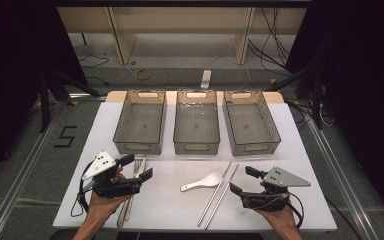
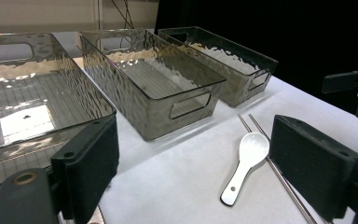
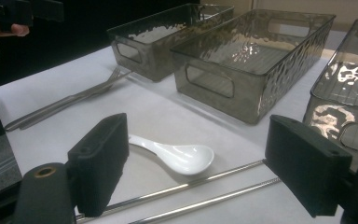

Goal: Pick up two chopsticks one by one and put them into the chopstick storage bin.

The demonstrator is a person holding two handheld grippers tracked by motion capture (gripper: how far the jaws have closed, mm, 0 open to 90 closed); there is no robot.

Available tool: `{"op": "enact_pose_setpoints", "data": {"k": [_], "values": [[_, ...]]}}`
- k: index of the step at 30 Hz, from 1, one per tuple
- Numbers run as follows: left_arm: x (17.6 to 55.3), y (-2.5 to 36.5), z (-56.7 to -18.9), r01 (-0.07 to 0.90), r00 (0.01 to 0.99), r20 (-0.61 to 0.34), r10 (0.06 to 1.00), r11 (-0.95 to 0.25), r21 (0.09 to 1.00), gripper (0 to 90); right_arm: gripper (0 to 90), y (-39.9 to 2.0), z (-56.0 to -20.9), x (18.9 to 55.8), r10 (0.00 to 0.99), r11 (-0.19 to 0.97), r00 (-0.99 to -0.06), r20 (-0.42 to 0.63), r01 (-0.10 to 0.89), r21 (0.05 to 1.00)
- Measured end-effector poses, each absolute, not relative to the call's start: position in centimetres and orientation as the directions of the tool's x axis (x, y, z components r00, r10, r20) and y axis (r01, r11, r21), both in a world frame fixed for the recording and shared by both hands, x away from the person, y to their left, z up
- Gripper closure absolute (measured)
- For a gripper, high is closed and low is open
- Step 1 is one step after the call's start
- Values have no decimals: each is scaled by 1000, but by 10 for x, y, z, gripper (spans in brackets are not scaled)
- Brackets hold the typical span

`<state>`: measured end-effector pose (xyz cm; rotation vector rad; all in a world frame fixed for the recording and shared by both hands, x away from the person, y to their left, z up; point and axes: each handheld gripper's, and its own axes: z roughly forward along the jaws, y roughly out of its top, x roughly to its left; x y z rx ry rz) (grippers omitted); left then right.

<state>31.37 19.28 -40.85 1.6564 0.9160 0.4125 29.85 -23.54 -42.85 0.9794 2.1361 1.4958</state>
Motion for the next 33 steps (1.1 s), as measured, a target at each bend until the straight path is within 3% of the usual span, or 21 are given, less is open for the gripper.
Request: {"op": "enact_pose_setpoints", "data": {"k": [6, 16, 24, 33], "values": [[313, 192, -408, 353, 637, -195, 746, -57, 934, 153, 224, -236, -425, 301, 696, 247, -715, 75, 337, 908], [314, 191, -409, 356, 638, -191, 746, -66, 932, 153, 217, -232, -400, 314, 561, 519, -825, -72, 283, 807], [315, 193, -409, 355, 633, -190, 750, -64, 933, 153, 217, -211, -393, 333, 422, 694, -898, -123, 233, 681], [315, 192, -409, 353, 635, -184, 750, -70, 933, 153, 244, -182, -416, 346, 273, 850, -952, -138, 171, 498]]}}
